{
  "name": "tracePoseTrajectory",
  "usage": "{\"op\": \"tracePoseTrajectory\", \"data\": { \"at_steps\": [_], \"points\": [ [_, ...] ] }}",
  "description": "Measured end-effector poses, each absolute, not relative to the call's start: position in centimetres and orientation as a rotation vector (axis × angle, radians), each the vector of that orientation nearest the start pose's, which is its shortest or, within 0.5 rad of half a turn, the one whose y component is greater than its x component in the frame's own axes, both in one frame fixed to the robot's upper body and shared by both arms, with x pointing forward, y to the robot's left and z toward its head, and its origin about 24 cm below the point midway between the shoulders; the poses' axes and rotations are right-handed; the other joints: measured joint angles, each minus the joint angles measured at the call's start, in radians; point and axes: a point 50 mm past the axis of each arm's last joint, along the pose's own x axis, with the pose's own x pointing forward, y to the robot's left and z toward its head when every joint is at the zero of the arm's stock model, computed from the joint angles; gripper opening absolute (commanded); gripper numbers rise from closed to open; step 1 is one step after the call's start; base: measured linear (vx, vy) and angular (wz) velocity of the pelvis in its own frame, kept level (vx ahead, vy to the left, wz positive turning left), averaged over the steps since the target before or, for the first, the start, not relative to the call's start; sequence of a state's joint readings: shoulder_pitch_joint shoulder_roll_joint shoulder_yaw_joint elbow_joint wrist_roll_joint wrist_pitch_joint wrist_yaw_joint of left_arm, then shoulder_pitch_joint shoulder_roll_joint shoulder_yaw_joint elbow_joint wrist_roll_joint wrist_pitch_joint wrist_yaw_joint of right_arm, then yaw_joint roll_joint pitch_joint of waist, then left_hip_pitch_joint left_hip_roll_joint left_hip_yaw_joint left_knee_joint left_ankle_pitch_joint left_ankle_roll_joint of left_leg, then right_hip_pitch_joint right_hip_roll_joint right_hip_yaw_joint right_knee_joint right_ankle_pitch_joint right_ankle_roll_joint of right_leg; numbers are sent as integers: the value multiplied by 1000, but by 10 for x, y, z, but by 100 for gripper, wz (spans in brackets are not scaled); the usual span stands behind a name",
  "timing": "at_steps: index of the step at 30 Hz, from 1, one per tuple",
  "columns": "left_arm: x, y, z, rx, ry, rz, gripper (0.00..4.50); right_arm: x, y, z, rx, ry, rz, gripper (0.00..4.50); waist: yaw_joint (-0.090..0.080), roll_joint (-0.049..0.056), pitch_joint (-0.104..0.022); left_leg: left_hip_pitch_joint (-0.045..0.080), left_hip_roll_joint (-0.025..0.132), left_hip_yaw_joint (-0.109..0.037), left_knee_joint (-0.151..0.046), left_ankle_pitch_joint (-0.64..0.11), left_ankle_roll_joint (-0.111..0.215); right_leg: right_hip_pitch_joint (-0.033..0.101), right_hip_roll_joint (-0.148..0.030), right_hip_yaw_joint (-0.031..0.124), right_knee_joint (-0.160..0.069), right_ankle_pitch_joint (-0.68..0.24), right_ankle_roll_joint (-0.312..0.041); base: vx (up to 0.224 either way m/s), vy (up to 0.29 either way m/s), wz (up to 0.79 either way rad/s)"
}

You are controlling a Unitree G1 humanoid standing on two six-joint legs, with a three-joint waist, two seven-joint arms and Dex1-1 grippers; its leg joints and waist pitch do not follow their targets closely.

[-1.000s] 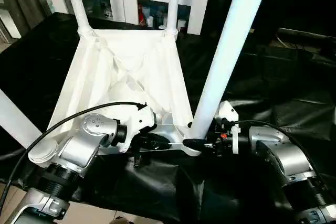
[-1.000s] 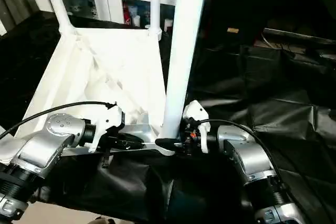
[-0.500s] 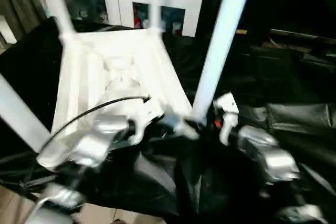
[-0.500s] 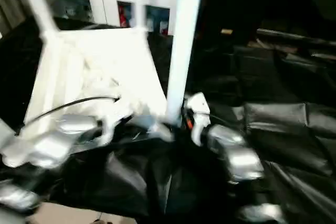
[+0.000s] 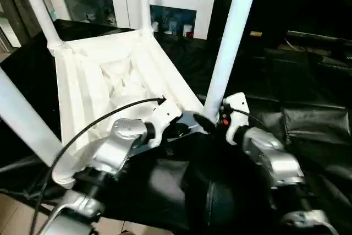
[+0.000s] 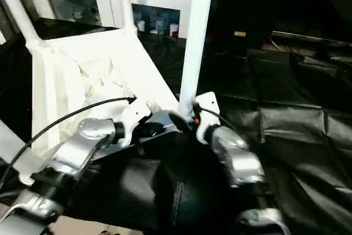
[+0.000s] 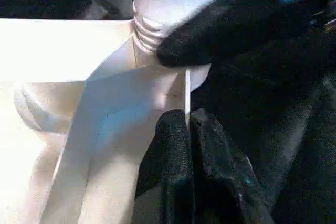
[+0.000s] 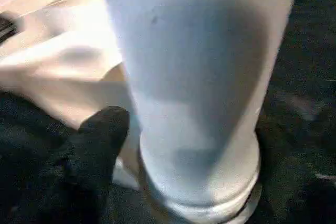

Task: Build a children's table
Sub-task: Rotate leg to tighten

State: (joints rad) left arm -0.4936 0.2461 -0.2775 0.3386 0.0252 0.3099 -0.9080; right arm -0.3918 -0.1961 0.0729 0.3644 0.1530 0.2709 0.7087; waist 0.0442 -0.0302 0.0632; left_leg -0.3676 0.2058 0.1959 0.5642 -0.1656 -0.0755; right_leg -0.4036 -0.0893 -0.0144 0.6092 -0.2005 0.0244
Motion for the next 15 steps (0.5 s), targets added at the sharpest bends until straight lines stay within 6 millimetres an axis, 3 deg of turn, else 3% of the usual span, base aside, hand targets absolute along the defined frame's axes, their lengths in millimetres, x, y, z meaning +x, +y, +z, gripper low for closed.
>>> {"op": "tracePoseTrajectory", "data": {
  "at_steps": [8, 15],
  "points": [
    [296, 111, 58, 315, 386, -1254, 0, 296, -138, 48, -16, 320, 1061, 392, 3, 0, 0, -4, 1, 1, -2, -1, 1, -4, 1, -1, 0, -2, 0, 0, 0, 0],
    [289, 116, 59, 309, 404, -1330, 0, 291, -140, 50, -54, 343, 1181, 323, 8, 0, 1, -4, 1, 2, 0, -2, 3, -4, 0, 0, 0, -2, -1, 0, 0, 0]
  ]
}}
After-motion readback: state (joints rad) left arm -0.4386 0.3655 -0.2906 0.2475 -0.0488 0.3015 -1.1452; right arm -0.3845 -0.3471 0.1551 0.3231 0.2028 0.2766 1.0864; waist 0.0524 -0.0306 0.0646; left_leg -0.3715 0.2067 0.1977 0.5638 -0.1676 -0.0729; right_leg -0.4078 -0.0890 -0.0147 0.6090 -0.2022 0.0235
